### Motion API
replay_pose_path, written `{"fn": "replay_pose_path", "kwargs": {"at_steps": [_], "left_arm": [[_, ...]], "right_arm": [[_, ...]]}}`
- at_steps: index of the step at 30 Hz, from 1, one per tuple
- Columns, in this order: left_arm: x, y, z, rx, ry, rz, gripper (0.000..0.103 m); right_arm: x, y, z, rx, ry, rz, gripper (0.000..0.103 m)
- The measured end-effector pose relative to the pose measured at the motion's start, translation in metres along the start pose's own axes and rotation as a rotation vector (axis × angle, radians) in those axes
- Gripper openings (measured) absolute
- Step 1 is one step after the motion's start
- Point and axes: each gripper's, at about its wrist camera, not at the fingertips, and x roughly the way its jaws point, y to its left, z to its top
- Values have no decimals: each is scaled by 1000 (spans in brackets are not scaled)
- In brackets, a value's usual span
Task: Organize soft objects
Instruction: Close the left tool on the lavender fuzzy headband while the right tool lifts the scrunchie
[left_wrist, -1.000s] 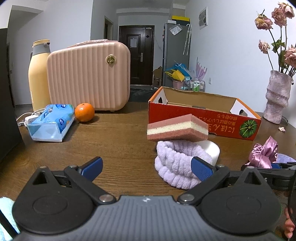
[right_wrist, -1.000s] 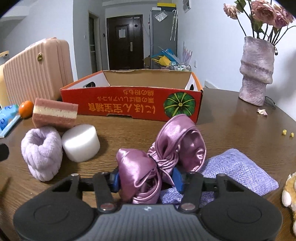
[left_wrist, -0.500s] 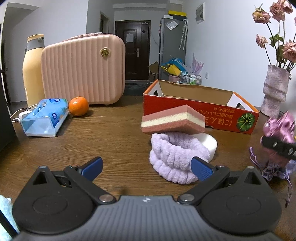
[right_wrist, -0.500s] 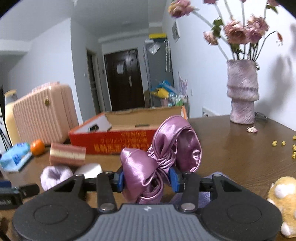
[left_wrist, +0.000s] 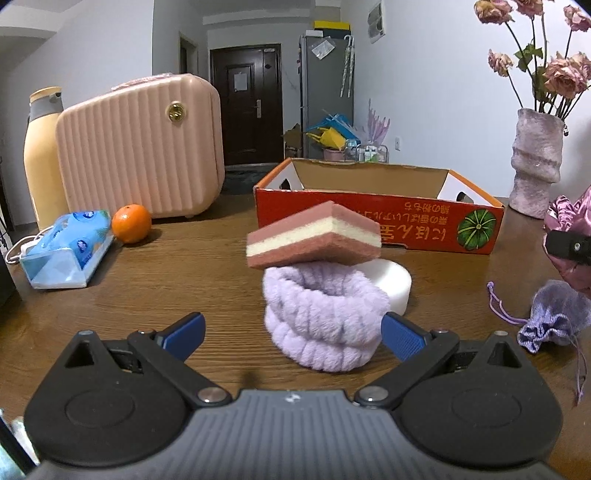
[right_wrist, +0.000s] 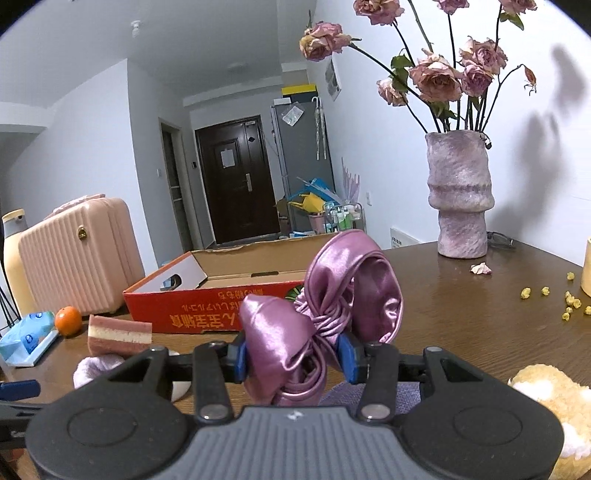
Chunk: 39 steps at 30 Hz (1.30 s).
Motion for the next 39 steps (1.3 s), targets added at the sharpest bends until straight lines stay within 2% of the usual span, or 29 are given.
{"fn": "replay_pose_path", "kwargs": {"at_steps": [11,16,21,23,25,27,28,31,34,39], "left_arm": [[33,-29,7,-9,54,47,103],[48,-27,11,-42,81,103,103],[57,-20,11,-74,118,120,103],[56,-18,11,-76,114,120,98],[56,-20,10,-57,109,117,84],[54,-20,10,-51,108,97,75],[54,-21,10,-50,110,92,66],[53,-19,10,-45,112,90,51],[50,-13,11,-59,108,67,42],[44,-1,11,-92,109,50,37]], "right_arm": [[8,4,-5,-15,32,0,46],[9,4,-6,-18,41,1,46],[11,4,-6,-18,46,0,46],[11,4,-6,-18,47,1,46],[12,3,-6,-19,51,2,46],[13,3,-7,-22,56,2,46],[13,3,-7,-25,58,4,46],[12,5,-8,-32,57,11,46],[12,5,-7,-37,57,18,46],[13,4,-6,-43,60,24,46]]}}
